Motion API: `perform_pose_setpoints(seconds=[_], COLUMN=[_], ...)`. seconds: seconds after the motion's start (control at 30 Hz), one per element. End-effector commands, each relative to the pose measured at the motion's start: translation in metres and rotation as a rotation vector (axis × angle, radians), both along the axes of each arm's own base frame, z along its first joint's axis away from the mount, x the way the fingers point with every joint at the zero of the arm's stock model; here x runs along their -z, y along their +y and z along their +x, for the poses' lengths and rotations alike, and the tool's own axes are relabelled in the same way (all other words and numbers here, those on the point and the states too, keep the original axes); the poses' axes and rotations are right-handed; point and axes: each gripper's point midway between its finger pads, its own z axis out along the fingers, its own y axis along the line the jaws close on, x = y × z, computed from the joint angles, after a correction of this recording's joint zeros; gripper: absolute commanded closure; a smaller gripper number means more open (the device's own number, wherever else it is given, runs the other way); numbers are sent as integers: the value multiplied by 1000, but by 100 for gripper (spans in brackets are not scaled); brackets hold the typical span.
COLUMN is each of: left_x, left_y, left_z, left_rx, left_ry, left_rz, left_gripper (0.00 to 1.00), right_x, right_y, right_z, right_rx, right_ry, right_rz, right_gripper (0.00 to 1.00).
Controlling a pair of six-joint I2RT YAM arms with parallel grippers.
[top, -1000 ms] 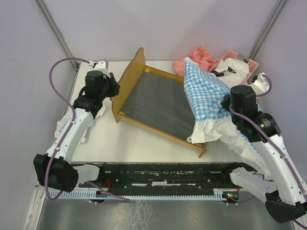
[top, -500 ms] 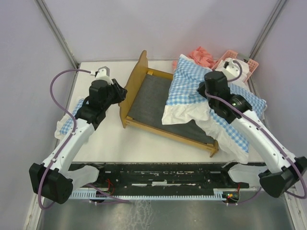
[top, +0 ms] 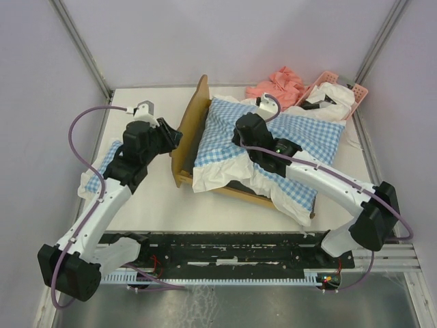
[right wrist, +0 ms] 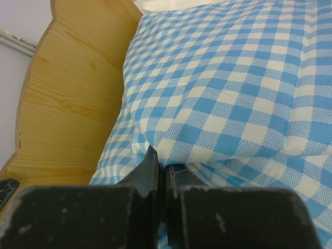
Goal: Set up the pet bed
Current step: Adjust the bed frame at the center of the board, then place the mattress on the bed frame.
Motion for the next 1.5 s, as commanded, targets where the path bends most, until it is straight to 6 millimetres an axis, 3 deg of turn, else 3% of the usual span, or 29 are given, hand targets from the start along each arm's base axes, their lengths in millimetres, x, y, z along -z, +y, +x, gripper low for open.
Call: perform_pose_setpoints(seconds=[0.0,0.17,0.43,0.57,0.63,0.7,0.8,0.93,1.2,1.37,1.47], left_x=[-16,-28,-38,-37,-40,-44,-38,-21,-9,16,34], left_y=[-12,-4,18,4,-11,-22,-24,-34,-62,-72,-74], left_z=[-18,-28,-52,-68,-79,-92,-95,-96,-99,-99,-99], left_rx=[88,104,89,201,322,420,448,497,580,602,600], left_ry=[-26,-60,-113,-137,-185,-242,-258,-233,-223,-176,-129], left_rz=[-26,48,141,125,122,118,155,189,241,316,374], left_gripper=[58,50,47,48,49,50,50,50,48,45,42], right_x=[-30,-15,13,22,20,21,24,21,28,41,54], right_y=[23,33,61,80,88,85,53,3,-121,-174,-193], right_z=[14,19,24,24,21,12,-3,-39,-112,-148,-164], right_rx=[-6,25,2,-86,-166,-228,-202,-148,220,395,468], right_ry=[-102,-71,-15,4,-5,7,78,194,337,386,422], right_rz=[136,193,217,200,155,78,-55,-157,-186,-186,-190], right_gripper=[98,98,98,97,88,67,35,14,15,17,16])
